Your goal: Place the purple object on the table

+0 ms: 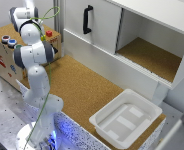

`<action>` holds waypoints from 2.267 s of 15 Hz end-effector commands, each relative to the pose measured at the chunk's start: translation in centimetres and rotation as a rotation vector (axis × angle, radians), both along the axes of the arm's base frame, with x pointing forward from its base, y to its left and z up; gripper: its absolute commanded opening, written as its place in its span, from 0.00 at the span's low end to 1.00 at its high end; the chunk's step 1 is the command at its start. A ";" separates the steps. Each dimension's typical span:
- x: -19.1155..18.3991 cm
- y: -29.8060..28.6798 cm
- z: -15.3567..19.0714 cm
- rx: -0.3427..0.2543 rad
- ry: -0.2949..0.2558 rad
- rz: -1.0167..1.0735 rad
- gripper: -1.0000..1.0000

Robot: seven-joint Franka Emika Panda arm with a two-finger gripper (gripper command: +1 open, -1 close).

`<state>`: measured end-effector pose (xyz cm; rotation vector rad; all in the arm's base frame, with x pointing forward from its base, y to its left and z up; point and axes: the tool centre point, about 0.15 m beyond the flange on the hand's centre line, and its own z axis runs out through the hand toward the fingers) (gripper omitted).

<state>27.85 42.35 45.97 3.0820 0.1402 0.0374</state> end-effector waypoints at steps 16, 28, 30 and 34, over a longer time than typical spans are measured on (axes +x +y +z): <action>1.6 -26.8 -13.9 0.008 0.024 0.110 0.00; 7.1 -30.5 -23.7 0.225 -0.050 -0.022 0.00; 8.6 -29.6 -23.1 0.225 -0.041 0.007 0.00; 9.2 -29.2 -22.4 0.166 0.099 0.031 1.00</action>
